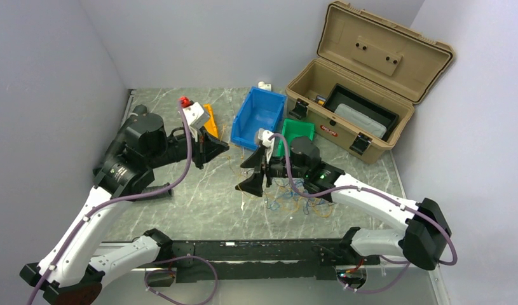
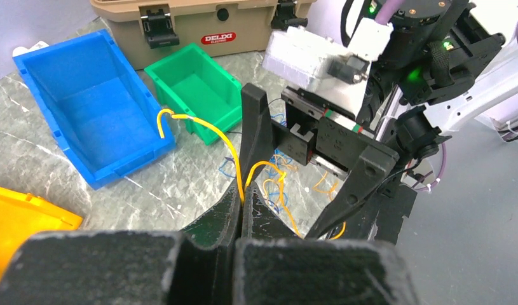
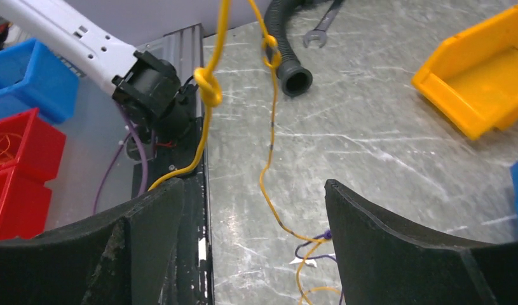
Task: Untangle the cables
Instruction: Untie the cable.
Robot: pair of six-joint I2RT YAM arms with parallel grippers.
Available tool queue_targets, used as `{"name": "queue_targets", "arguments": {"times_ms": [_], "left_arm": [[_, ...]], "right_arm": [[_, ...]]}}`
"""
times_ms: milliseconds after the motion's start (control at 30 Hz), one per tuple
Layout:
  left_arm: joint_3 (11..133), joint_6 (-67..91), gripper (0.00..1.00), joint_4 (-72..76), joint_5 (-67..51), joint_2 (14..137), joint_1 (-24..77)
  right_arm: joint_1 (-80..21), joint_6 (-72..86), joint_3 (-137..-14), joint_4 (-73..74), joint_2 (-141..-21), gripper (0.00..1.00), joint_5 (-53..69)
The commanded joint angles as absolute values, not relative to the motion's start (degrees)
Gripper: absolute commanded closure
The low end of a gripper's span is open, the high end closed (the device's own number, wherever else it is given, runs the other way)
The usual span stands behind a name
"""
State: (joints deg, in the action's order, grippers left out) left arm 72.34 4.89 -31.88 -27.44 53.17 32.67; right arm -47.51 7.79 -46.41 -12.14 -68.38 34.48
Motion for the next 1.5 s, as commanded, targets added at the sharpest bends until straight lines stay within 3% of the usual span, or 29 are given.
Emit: {"name": "queue_targets", "arguments": {"times_ms": [0,200,567,733,933,1133,1200,1267,1467], "left_arm": [[73.8,4.5,1.0,-28.1,-29.3,53.4,32.8],[73.8,6.0,1.0,-25.9,-30.9,53.5,32.8],[84.8,6.1,1.0,-29.6,-13.5,54.3,32.8],[89.7,4.6,1.0,-33.0,-0.5,53.9,32.8],[89.5,3.6,1.0,-34.6,12.6,51.1,32.7],[88.5,3.1,1.0,-35.9,19.1,49.5,32.7],[88.0,3.0,1.0,-36.1,21.1,49.0,32.7],[87.4,2.5,1.0,-36.1,22.5,48.4,32.7],[84.9,2.1,1.0,-36.3,23.8,47.6,32.7]], "right_arm": [[-48.9,5.2,-49.1,-16.9,-70.2,0.17,38.7],[-49.8,7.7,-48.9,-19.6,-73.2,0.24,30.5],[-49.8,19.7,-38.0,-22.0,-78.6,0.67,7.7],[-49.8,25.9,-28.9,-18.9,-73.1,0.71,-1.3],[-48.5,37.0,-26.7,2.6,-62.4,0.78,-23.5],[-43.3,46.0,-28.2,17.2,-56.3,0.79,-30.0],[-39.7,49.8,-28.5,22.4,-55.4,0.86,-31.0],[-36.0,52.8,-28.2,26.4,-54.0,1.0,-31.2],[-31.4,54.7,-26.6,29.8,-46.5,1.0,-31.7]]}}
